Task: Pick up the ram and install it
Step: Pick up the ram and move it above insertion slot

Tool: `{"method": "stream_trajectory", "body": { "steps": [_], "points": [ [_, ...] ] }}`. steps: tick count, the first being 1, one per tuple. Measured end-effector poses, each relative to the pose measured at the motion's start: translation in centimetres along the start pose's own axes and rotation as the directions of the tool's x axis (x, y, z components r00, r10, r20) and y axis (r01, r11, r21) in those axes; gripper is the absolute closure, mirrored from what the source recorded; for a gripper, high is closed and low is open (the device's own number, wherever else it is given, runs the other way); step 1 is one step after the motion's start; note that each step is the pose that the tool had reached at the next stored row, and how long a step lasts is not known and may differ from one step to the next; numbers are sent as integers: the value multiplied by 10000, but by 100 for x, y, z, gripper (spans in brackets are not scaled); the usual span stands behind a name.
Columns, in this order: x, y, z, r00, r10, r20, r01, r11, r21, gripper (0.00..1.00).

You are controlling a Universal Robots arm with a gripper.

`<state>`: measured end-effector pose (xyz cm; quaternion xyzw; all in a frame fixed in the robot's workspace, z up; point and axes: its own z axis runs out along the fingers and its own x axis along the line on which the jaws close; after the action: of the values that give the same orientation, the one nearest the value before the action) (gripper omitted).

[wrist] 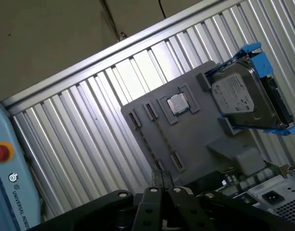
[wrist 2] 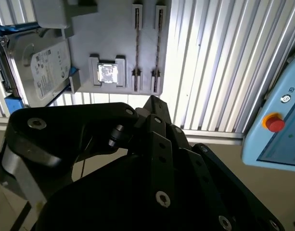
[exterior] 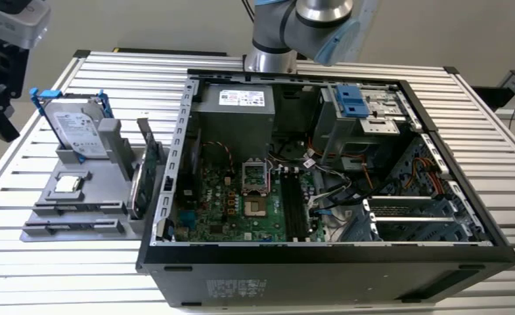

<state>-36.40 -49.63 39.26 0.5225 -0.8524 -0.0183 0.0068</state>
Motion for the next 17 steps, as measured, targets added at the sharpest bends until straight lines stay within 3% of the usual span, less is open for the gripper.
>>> {"method": "stream_trajectory", "body": {
  "steps": [17],
  "points": [
    [0, 5, 0, 9961, -883, -36, 883, 9961, -8, 100]
  ]
}}
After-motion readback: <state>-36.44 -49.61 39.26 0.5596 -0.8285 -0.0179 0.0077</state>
